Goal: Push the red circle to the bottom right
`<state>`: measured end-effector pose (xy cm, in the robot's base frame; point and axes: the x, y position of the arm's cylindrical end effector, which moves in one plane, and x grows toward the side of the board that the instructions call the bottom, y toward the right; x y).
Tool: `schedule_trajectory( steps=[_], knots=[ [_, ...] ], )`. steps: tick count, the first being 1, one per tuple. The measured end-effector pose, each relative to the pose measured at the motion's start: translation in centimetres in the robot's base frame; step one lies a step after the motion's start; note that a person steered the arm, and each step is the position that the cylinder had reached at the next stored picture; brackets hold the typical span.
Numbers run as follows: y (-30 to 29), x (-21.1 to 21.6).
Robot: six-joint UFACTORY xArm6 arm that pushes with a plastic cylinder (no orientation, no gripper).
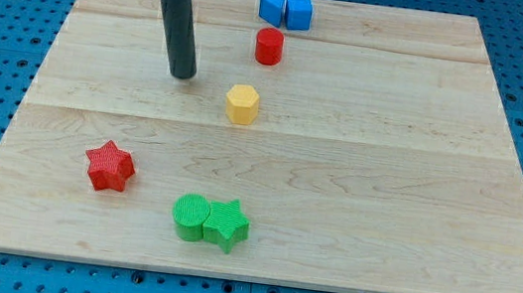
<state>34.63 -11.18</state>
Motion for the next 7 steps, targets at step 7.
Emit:
schedule_trajectory(
  steps=[7],
  knots=[
    [20.4, -6.1]
  ],
)
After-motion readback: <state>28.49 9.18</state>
